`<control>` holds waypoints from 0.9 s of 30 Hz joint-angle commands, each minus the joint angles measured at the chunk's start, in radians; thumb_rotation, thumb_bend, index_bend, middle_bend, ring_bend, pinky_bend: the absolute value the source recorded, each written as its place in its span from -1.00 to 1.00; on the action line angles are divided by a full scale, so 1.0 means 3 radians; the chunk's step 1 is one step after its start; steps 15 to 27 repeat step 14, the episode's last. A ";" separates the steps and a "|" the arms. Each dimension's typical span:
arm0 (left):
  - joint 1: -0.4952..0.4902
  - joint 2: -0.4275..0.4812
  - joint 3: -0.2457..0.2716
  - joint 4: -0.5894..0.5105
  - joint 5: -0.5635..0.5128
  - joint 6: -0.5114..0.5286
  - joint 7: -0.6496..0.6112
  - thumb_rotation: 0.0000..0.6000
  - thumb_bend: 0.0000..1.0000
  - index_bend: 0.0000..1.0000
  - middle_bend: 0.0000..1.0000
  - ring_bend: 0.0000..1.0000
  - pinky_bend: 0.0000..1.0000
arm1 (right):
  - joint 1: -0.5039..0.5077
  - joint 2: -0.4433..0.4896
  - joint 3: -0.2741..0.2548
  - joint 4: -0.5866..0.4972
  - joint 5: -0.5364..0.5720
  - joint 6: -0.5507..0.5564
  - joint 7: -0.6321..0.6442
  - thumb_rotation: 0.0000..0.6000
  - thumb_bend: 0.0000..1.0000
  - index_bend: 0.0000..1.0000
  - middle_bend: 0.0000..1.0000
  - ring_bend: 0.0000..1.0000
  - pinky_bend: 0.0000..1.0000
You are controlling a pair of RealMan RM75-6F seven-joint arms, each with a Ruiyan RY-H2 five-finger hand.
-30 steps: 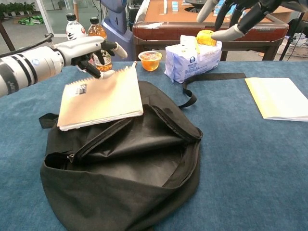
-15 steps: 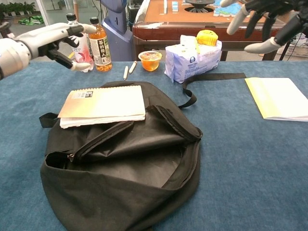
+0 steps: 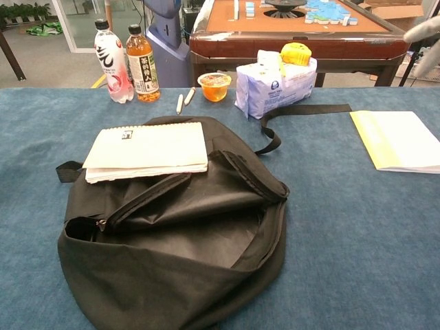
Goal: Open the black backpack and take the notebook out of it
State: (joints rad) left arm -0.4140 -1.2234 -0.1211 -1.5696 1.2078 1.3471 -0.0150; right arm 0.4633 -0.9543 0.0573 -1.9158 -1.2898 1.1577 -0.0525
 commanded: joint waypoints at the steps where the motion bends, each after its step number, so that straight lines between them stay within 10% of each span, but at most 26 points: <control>1: 0.0269 0.0111 0.0165 -0.0093 0.0163 0.0305 0.0071 1.00 -0.49 -0.61 -0.88 -0.88 -0.74 | -0.0168 0.0005 -0.0107 0.0087 -0.0129 0.0161 0.0006 1.00 -0.25 -0.67 -0.38 -0.36 -0.07; 14: 0.0975 0.0171 0.0514 -0.0313 0.0570 0.0970 0.0171 1.00 -0.49 -0.57 -0.83 -0.82 -0.74 | -0.0793 -0.0124 -0.0372 0.0287 -0.0657 0.0844 0.0089 1.00 -0.25 -0.44 -0.31 -0.36 -0.07; 27: 0.0975 0.0171 0.0514 -0.0313 0.0570 0.0970 0.0171 1.00 -0.49 -0.57 -0.83 -0.82 -0.74 | -0.0793 -0.0124 -0.0372 0.0287 -0.0657 0.0844 0.0089 1.00 -0.25 -0.44 -0.31 -0.36 -0.07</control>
